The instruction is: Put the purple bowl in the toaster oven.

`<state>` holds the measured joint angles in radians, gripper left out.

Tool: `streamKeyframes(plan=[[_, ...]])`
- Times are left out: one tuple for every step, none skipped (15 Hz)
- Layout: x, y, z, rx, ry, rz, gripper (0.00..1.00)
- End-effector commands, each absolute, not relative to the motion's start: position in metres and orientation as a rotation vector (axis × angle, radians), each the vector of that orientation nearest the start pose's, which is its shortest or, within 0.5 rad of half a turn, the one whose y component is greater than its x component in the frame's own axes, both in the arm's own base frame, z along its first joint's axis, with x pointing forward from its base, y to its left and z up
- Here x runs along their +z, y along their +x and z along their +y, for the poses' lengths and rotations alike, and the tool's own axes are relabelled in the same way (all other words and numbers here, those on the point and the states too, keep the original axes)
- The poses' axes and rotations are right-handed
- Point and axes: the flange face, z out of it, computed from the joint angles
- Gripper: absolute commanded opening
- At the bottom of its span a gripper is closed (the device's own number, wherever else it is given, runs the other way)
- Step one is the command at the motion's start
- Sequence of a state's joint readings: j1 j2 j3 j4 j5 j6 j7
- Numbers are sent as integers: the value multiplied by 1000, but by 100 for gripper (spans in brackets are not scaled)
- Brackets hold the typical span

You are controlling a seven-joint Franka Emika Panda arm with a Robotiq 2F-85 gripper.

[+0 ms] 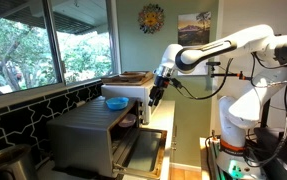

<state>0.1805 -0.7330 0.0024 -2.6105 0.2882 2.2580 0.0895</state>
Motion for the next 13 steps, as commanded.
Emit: streamKeyframes(plan=[[548,329,64,-526,-2862,-93,100],[557,321,62,-558,-2867,-120,100],[566,314,60,-588,-2866,-142,100],[575,305,57,-620,-2861,-169,100],[583,298,54,-654,-2860,-178,100],[591,291,51,-689,-2859,-189,100],[598,283,50,-719,-2855,-199,100],[605,277,48,-751,-2853,-204,100],[598,296,54,-712,-2834,-173,100],[604,290,53,-740,-2827,-173,100],[605,289,53,-747,-2824,-174,100],[605,289,53,-743,-2825,-173,100],[603,291,53,-734,-2828,-173,100]])
